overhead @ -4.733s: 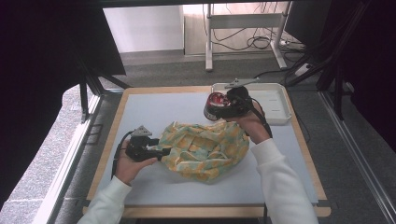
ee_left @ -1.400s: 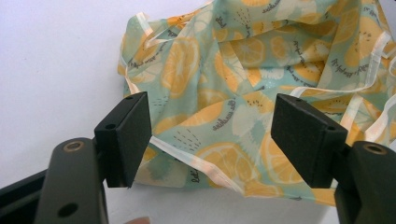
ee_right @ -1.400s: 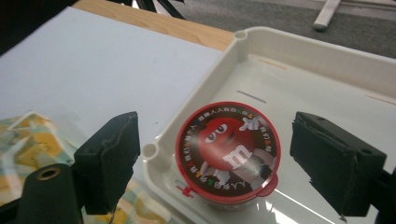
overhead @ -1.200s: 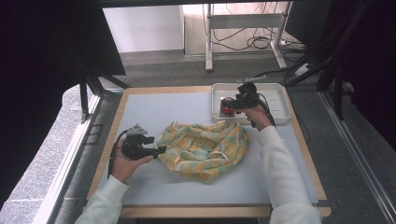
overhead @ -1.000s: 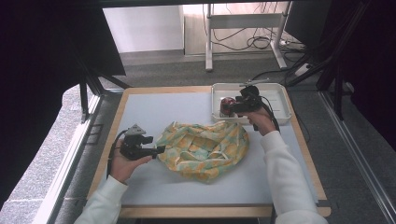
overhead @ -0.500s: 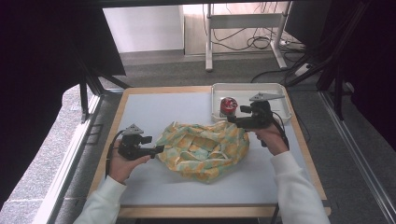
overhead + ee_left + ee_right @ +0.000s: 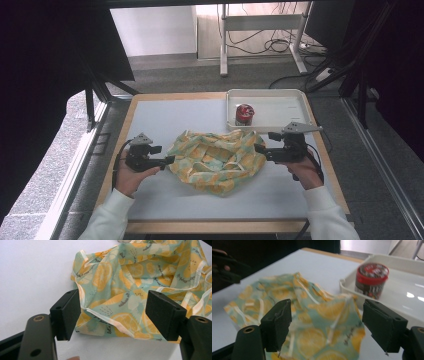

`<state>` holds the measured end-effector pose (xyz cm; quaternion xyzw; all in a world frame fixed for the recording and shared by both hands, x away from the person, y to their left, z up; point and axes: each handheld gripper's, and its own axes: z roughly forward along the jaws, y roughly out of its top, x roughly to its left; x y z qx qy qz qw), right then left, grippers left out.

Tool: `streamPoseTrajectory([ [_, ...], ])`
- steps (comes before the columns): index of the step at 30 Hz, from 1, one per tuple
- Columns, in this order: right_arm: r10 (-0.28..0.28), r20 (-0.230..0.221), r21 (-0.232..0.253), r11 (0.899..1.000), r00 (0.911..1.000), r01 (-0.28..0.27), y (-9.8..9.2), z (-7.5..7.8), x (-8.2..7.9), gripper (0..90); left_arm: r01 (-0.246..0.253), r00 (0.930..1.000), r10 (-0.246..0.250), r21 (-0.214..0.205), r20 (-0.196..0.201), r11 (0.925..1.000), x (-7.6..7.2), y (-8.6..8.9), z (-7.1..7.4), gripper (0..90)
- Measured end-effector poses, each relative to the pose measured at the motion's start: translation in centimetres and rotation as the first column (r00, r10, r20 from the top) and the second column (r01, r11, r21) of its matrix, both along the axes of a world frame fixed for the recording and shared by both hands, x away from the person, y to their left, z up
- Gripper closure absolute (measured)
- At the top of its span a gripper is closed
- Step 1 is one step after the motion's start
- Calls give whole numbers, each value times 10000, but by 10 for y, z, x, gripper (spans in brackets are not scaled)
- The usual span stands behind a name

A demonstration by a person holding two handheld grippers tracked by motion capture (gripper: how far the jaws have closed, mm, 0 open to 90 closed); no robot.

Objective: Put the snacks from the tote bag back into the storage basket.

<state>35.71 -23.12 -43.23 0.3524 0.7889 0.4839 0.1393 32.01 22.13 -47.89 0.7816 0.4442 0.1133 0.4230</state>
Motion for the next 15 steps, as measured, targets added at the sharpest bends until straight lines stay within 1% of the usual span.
streamPoseTrajectory([
  [2,-9,-216,30,10000,9998,10,-3,-7,0,234,-12,10000,12,22,1,10000,0,0,0,286],
  [4,-42,-277,-106,9999,9996,39,-3,-10,1,233,31,10000,-31,28,6,10000,1,-1,0,287],
  [7,2,-165,64,10000,9999,-1,-2,-8,0,234,78,10000,-78,42,5,10000,1,-2,-1,287],
  [12,54,100,133,9999,9999,-55,-3,-4,-3,234,43,10000,-43,46,3,10000,1,-1,-1,287],
  [15,-1,91,190,9998,10000,0,-4,-5,-3,231,-31,10000,31,-33,40,10000,1,0,0,289],
])
